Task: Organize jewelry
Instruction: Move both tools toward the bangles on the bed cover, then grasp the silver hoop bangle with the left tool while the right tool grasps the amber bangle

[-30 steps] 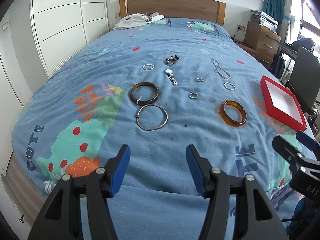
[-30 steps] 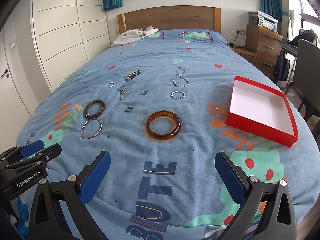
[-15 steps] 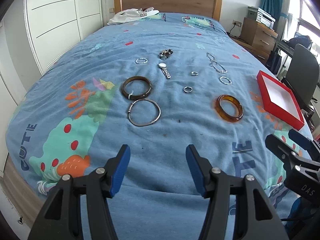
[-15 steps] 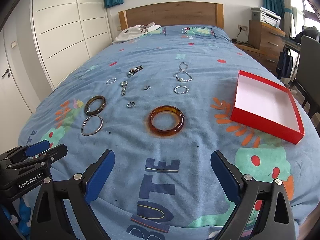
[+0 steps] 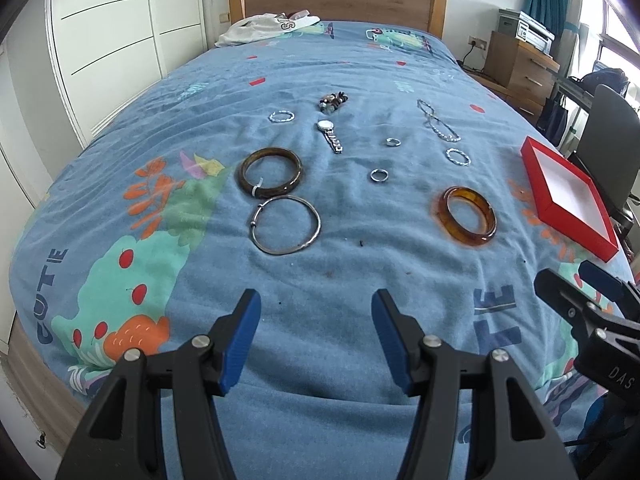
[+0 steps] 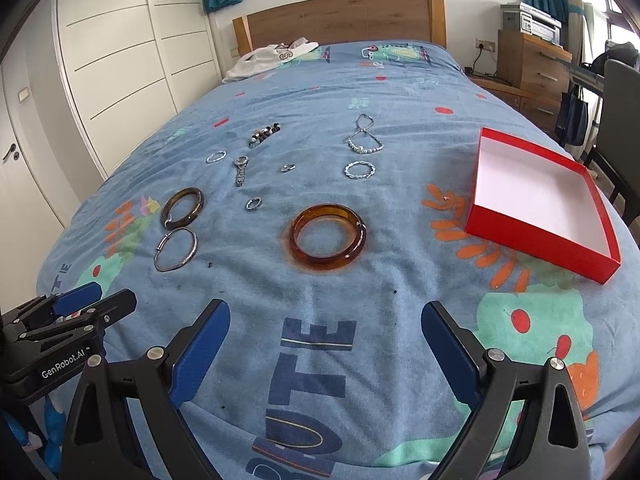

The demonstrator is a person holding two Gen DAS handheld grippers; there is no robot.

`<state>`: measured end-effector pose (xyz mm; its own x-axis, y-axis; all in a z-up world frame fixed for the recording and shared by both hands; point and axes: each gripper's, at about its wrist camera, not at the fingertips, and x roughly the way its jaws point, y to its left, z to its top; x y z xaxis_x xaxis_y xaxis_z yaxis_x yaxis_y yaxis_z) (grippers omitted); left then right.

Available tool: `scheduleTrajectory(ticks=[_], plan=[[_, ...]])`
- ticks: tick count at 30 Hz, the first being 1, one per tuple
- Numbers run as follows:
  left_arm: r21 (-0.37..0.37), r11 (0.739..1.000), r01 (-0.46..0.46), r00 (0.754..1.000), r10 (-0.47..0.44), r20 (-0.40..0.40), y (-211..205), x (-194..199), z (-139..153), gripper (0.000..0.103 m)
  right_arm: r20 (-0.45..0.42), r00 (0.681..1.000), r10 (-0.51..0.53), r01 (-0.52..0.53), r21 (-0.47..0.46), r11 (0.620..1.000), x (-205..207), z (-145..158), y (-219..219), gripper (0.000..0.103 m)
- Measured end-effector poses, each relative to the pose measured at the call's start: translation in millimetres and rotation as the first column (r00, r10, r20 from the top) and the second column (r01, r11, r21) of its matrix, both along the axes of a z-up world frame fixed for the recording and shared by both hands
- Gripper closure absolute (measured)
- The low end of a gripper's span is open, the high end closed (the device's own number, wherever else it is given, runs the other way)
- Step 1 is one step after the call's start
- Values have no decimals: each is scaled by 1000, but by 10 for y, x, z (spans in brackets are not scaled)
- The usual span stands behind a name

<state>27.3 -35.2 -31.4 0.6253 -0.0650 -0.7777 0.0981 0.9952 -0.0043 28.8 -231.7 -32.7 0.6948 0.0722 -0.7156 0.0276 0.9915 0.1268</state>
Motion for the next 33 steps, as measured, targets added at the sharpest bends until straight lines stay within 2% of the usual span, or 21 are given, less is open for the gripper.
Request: scheduleTrajectory(ticks=[6,22,33], plan=[[8,1000,6,1000,-6,-11,-56,92,-70,47,-7,1000,-3,3,7,1000,101,-45,-61,9],[33,999,13,1000,-12,-29,-136,320,-223,47,-50,999,6,-4,28,1000,384,-217,-133,22],[54,998,12,1000,-12,0,-198,520,-275,47,-71,997,10,-8,39,999,608,-308,-217,35]])
